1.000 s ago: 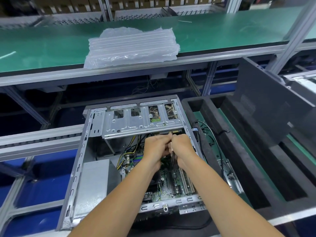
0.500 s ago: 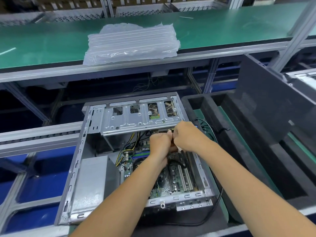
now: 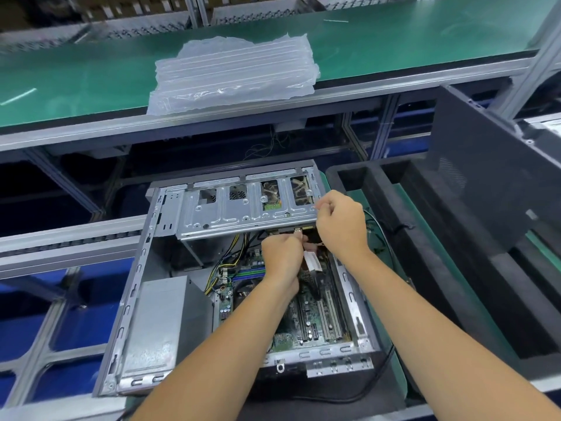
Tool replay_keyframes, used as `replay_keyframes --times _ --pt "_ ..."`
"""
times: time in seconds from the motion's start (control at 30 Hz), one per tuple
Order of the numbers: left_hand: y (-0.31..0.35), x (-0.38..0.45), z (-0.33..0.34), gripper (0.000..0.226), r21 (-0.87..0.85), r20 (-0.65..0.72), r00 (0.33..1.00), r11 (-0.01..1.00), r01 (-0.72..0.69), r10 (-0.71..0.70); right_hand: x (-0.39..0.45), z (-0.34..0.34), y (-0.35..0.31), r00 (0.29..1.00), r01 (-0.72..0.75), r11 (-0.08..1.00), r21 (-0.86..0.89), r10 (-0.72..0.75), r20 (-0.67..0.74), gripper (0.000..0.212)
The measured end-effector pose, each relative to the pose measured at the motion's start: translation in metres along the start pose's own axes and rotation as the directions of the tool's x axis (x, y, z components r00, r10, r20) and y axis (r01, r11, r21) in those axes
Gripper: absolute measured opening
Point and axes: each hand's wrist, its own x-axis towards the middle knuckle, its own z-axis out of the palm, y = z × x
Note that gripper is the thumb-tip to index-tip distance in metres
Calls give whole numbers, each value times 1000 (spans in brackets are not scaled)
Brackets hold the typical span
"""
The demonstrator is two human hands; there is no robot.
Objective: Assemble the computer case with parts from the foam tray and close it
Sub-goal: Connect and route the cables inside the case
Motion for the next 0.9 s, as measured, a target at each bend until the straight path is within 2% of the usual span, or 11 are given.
replay_keyframes --times 0.13,0.27,0.37,0.43,0.53,0.63,0.8,0.83,0.87,0.9 --pt "4 1 -3 21 -62 46 998 997 37 -34 0 1 -4 995 90 984 -155 -84 50 22" --pt "10 -1 -13 26 95 167 984 995 42 -58 -2 1 -7 987 145 959 -245 -121 110 18" --pt "22 -1 -29 26 103 290 956 992 -76 43 -3 0 -10 982 159 939 -306 -118 148 18" --pt "32 1 -41 26 -1 359 922 988 -155 145 -3 -1 -15 974 175 932 -316 -115 197 19" --pt "47 8 -64 27 -288 370 891 944 -160 263 -5 -1 -28 929 182 970 -160 -116 353 19" --pt "56 15 -85 27 -561 358 878 825 -69 317 -10 2 -42 884 107 991 -77 -60 464 28" --pt "63 17 -109 24 -778 368 819 628 12 440 -17 5 -54 878 35 979 -200 66 474 25" --pt "64 17 -111 28 -797 361 812 604 13 458 -18 4 -55 866 -56 987 -151 123 485 21" --pt "64 18 -112 32 -804 345 815 594 0 466 -17 3 -56 838 -211 977 -39 201 508 16" --pt "64 19 -112 34 -798 325 826 603 -23 461 -17 1 -57 790 -390 916 90 283 544 14"
